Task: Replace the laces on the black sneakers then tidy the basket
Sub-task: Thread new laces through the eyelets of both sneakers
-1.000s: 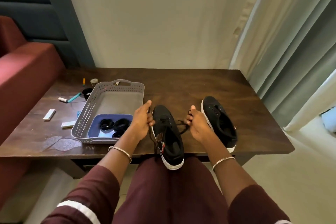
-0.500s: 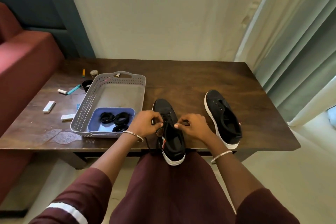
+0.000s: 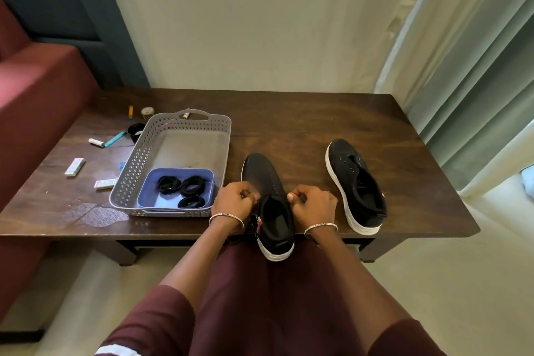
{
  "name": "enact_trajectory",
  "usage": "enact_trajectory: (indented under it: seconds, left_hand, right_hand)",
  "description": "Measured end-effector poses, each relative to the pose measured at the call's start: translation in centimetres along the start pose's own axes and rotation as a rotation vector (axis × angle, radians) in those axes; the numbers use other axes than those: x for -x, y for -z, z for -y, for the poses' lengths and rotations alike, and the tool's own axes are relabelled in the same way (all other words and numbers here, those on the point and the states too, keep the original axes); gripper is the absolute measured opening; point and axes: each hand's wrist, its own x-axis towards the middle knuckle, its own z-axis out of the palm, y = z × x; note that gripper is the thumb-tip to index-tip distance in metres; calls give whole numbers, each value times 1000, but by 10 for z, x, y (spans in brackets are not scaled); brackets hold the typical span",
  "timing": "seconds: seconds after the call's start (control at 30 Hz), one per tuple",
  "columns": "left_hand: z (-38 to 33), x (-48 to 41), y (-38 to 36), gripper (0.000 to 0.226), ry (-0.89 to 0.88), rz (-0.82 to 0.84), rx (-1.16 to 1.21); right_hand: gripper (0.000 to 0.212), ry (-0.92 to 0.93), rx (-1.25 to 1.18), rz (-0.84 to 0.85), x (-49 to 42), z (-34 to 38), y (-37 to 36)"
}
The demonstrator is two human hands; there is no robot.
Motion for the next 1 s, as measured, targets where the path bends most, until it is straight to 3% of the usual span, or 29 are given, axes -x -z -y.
enact_trajectory:
  seconds: [0.33, 0.47, 0.67, 1.0]
  left_hand:
    - [-10, 13, -32, 11, 121, -114, 306]
    - [-11, 8, -37, 25, 123, -122, 373]
    - [-10, 4, -44, 13, 153, -185, 336]
    - [-9, 7, -47, 14, 205, -221, 371]
  right_hand:
    - [17, -273, -418, -285, 24, 15, -29]
    - [17, -310, -438, -377, 23, 18, -34]
    - [15, -324, -434, -408, 18, 16, -41]
    - [14, -327, -426, -428, 15, 16, -45]
